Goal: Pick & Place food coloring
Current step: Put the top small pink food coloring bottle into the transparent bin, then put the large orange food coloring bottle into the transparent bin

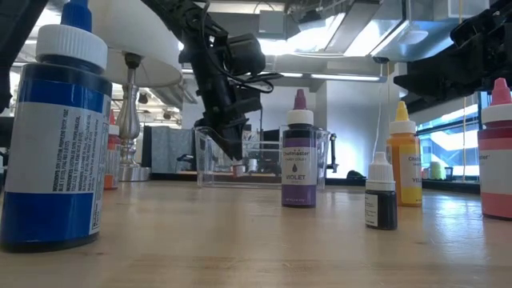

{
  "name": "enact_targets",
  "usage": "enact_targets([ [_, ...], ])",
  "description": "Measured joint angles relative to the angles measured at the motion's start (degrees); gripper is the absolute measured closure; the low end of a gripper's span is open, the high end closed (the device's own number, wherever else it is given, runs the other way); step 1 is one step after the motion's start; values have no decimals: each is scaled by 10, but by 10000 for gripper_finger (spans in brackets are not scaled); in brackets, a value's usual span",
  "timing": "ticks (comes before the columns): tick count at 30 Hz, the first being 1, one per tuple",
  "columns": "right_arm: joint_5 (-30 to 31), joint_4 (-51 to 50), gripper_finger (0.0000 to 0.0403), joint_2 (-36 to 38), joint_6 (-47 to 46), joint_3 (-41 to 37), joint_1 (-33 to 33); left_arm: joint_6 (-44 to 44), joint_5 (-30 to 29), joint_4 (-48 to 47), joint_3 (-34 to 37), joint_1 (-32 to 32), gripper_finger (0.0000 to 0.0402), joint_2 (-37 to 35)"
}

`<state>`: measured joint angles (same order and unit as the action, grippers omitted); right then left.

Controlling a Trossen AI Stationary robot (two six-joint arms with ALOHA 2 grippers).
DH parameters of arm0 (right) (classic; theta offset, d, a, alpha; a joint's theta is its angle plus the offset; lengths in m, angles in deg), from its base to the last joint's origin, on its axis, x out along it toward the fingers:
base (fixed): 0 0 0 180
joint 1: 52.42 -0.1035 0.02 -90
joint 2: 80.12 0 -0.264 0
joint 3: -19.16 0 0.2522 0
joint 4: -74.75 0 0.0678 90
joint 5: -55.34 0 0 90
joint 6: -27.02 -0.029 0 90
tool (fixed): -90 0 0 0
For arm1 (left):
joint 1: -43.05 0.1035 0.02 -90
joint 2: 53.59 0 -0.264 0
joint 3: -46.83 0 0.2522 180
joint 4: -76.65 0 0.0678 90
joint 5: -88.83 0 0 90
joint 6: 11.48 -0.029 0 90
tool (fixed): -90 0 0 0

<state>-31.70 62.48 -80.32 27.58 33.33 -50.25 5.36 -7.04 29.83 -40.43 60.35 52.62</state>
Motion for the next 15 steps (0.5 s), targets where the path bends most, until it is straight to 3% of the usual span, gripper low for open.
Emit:
enact_targets([
  [15,0,0,110,0,0,0,0,0,7,-25,-9,0,302,-3],
])
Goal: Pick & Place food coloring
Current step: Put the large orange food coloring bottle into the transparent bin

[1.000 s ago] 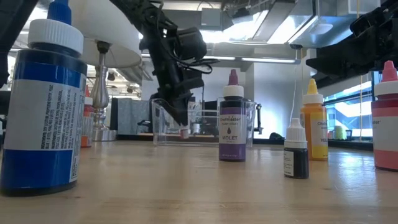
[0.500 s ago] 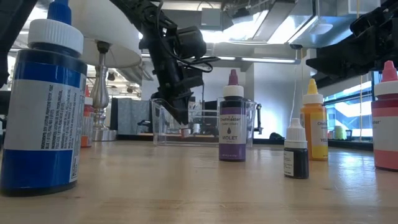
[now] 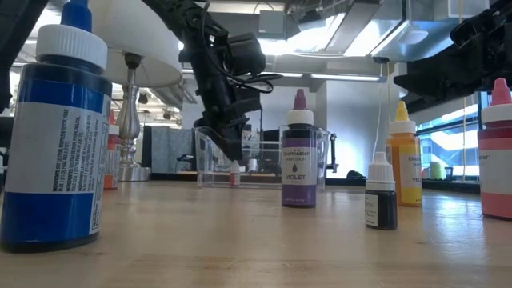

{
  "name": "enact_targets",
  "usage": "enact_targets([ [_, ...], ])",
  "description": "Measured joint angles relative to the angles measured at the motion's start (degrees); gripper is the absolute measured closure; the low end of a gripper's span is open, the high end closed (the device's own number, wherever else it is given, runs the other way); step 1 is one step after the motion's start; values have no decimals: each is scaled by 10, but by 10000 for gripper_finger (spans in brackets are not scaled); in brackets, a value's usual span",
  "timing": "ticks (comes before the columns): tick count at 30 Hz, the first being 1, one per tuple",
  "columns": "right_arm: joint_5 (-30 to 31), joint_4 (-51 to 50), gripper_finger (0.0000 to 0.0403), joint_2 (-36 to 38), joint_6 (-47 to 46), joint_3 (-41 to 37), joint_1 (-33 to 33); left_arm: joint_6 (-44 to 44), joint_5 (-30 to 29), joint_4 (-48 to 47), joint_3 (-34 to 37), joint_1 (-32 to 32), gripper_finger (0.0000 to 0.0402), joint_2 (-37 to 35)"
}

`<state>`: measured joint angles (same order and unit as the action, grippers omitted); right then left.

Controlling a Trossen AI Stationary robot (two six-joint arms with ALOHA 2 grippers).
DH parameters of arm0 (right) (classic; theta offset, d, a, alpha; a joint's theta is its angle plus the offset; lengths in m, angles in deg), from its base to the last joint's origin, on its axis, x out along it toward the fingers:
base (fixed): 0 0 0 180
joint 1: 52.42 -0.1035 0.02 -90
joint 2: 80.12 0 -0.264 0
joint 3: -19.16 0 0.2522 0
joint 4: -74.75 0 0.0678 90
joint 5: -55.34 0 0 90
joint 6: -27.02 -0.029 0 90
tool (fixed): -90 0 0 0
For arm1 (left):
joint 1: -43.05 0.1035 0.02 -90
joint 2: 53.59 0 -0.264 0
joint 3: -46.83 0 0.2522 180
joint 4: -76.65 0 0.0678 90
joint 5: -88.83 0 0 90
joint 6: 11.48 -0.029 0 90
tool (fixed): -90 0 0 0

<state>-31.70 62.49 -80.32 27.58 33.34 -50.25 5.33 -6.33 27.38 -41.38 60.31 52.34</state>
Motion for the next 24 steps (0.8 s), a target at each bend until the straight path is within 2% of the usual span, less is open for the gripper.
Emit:
enact_targets([
  [6,0,0,110,0,0,0,0,0,-8,-56,-50,-3,303,-30],
  [12,0,0,110,-1,-1,0,0,-24,-3,-90,-56,-27,304,-92],
  [16,0,0,110,-1,-1,0,0,-64,-2,-152,-56,-64,304,-125],
  [20,0,0,110,-1,-1,0,0,-67,-2,-202,-56,-111,304,-146],
  [24,0,0,110,0,-1,0,0,-91,-2,-196,-56,-153,304,-146],
])
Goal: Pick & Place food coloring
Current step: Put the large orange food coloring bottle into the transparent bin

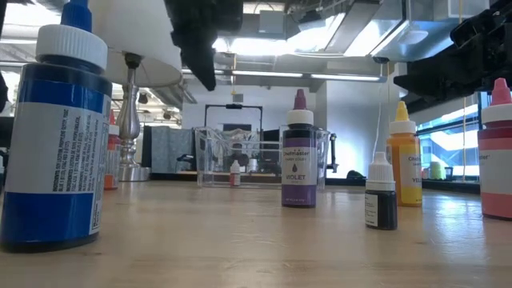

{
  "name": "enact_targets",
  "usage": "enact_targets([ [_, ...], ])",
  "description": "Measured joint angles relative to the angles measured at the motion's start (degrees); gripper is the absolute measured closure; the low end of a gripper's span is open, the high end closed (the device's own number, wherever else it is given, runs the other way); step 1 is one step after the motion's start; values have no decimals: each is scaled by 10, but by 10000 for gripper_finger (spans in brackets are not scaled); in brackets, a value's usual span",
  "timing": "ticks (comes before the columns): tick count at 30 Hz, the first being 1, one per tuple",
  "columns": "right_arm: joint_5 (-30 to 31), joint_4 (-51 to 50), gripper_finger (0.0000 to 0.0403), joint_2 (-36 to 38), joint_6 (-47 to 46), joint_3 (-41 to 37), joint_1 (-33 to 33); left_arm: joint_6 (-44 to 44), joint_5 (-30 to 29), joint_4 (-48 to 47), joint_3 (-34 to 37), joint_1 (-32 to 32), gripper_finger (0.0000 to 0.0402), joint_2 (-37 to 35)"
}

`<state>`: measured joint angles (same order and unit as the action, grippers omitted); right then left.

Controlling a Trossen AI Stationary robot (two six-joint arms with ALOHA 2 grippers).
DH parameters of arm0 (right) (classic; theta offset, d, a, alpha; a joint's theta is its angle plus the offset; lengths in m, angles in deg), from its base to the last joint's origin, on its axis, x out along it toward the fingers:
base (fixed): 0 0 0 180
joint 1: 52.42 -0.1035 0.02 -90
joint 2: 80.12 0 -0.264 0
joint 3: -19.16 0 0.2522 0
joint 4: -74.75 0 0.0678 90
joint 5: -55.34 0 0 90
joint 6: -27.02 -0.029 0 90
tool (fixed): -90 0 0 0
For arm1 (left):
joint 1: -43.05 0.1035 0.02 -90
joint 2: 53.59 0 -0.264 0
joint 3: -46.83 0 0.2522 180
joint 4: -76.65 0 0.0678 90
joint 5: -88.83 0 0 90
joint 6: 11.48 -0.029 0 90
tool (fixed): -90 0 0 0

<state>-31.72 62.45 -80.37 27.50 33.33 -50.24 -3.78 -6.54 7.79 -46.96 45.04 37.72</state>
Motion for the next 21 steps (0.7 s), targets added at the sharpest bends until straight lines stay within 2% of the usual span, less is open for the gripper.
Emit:
enact_targets([
  [5,0,0,110,0,0,0,0,-59,0,47,0,-26,302,6],
  [14,0,0,110,0,-2,0,0,-7,35,74,0,-22,293,5],
  [21,0,0,110,0,-2,0,0,20,35,74,0,-8,246,5],
])
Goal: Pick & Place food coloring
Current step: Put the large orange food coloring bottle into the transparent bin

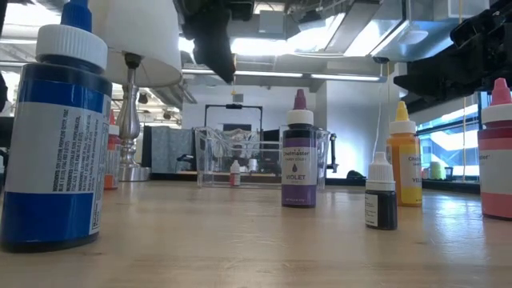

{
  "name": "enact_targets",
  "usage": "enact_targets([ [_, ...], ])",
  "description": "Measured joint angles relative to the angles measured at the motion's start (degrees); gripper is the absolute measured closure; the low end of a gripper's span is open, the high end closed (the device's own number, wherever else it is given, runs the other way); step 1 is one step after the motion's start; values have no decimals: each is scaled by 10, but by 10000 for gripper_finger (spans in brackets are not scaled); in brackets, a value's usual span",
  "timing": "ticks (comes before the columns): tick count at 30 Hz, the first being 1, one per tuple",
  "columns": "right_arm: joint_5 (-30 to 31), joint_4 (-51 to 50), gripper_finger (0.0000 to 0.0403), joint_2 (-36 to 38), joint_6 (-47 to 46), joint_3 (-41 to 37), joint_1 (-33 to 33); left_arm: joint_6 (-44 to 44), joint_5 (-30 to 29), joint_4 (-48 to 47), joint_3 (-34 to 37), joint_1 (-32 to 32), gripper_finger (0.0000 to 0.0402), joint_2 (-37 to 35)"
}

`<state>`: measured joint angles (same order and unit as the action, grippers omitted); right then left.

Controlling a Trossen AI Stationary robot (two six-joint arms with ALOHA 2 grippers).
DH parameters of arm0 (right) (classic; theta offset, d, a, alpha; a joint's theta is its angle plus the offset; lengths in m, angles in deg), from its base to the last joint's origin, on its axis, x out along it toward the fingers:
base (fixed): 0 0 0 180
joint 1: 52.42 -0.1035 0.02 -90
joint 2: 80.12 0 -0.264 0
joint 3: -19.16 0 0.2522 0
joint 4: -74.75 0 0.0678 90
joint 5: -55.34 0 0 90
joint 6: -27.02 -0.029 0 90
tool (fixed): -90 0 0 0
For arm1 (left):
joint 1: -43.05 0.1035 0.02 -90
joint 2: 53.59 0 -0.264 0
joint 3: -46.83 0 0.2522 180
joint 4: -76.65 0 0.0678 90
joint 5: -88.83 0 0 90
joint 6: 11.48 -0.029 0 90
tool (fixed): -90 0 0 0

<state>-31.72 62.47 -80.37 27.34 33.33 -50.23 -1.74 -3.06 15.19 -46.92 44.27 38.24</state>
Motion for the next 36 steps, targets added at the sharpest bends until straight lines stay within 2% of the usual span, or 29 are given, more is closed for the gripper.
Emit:
enact_targets([
  [6,0,0,110,0,0,0,0,1,0,-1,0,4,199,0],
  [11,0,0,110,0,0,0,0,19,1,-25,0,-5,190,0],
  [15,0,0,110,0,0,0,0,109,-8,-98,0,-20,193,0],
  [20,0,0,110,0,0,0,0,276,-102,-228,0,-38,194,0],
  [25,0,-1,110,0,0,0,0,392,-133,-299,20,-49,194,-10],
  [30,0,-1,110,0,0,0,0,446,-135,-300,62,-50,196,-17],
  [36,0,-1,110,0,-2,0,0,469,-135,-303,90,-47,198,-18],
])
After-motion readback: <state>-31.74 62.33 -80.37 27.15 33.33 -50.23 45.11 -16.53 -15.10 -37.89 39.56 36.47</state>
